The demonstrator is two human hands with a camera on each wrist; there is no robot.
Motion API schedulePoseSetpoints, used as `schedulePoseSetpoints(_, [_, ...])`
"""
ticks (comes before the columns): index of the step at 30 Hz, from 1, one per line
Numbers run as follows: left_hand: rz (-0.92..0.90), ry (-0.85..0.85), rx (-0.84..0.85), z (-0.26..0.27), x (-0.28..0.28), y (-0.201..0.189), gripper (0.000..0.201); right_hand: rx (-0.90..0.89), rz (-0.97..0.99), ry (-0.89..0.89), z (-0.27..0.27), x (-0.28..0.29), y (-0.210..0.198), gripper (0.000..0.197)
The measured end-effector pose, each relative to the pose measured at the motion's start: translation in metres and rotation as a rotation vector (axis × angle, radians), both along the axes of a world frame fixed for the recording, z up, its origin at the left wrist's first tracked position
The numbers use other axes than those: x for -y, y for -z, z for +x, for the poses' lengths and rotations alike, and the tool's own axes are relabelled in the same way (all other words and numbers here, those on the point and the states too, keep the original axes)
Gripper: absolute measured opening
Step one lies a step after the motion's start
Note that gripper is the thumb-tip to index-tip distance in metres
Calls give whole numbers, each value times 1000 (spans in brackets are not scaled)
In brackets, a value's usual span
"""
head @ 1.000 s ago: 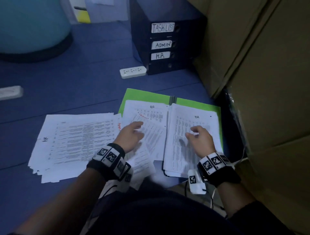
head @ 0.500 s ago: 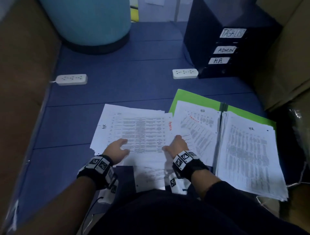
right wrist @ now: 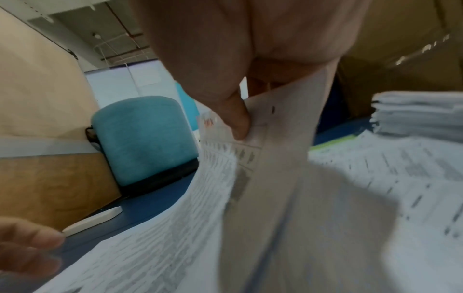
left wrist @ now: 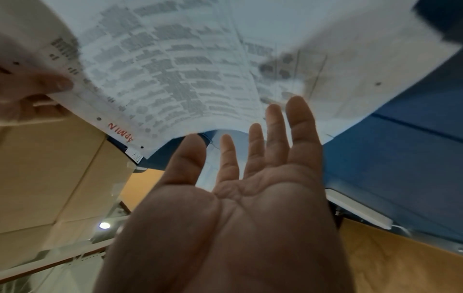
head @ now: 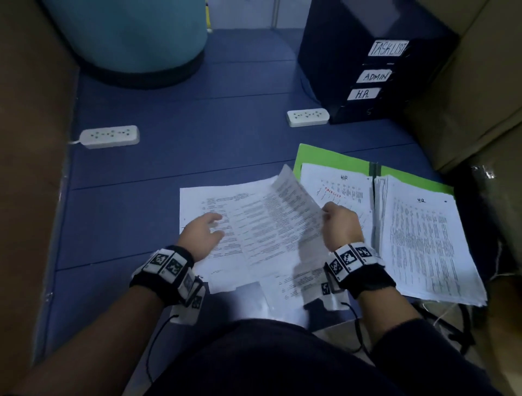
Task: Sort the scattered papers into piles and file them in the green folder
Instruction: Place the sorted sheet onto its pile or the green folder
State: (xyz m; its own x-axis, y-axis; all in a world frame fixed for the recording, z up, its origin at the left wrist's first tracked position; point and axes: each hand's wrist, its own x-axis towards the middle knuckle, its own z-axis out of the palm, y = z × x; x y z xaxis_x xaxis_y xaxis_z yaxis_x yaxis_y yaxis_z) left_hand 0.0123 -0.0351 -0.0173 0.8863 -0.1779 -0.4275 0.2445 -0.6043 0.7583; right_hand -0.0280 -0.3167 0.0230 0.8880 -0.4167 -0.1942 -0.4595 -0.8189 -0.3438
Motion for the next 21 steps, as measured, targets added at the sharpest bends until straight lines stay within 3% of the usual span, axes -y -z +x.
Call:
schedulePoseSetpoints(2, [-16,6,31,8,6,-9,47,57,98,-38,1,9,-8,21])
schedulePoseSetpoints(7, [-121,67,206,29,15,-37,88,201,366,-327,3,4,-57,16])
schedulePoseSetpoints(8, [-148,80,211,33,16,-42,82,183,396,-367,7,3,-62,15])
schedulePoseSetpoints(10, [-176,52,185,36,18,-49,49,137,480,-358,16,-1,-62,12])
schedulePoseSetpoints(12, [-101,9,173,35,15,-52,22,204,647,-190,24,-2,-49,8])
schedulePoseSetpoints(14, [-35,-32,175,32,5,-45,22,268,712,22,29,-2,-23,18])
schedulePoseSetpoints(17, [-14,-103,134,29,-15,-31,33,10,442,79,32,-8,31,22])
schedulePoseSetpoints(19, [82,-89,127,27,-26,-23,20,-220,219,70,30,-26,62,32])
schedulePoseSetpoints(21, [137,-75,133,28,-34,-16,10,-299,65,74,27,-47,81,44])
